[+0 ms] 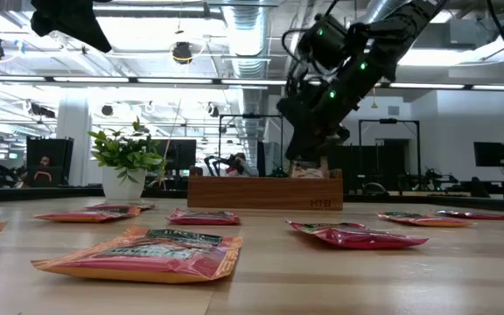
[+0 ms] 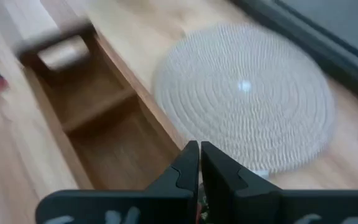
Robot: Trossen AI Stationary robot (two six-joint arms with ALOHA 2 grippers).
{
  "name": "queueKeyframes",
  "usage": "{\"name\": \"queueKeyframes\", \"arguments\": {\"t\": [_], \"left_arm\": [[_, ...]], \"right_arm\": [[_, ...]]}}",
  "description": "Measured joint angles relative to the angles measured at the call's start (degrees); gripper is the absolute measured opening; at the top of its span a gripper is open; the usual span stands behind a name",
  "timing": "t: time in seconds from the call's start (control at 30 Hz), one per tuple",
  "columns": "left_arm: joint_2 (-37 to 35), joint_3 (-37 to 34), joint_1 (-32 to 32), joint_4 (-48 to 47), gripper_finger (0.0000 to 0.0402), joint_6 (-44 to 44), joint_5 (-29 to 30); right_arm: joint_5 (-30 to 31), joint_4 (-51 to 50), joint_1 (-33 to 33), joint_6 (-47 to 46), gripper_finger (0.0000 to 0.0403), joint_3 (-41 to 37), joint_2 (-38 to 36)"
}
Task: Pick & Place Tea
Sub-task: Put the brown tea bag into the right section of the wooden organizer, then put the red tea bag into the middle section of the wooden organizer
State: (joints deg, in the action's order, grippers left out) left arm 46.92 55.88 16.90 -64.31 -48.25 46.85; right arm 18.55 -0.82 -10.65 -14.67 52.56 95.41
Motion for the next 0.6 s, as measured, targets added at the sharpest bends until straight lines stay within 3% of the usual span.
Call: {"name": "queueKeyframes", "arguments": {"t": [0.6], "left_arm": [[0.00,0.00,0.00,1.09,0.0000,1.53,0.04]], "right_arm": [[0.02,-6.18,-0.73,1.19,0.0010,-0.14,-8.57]]}}
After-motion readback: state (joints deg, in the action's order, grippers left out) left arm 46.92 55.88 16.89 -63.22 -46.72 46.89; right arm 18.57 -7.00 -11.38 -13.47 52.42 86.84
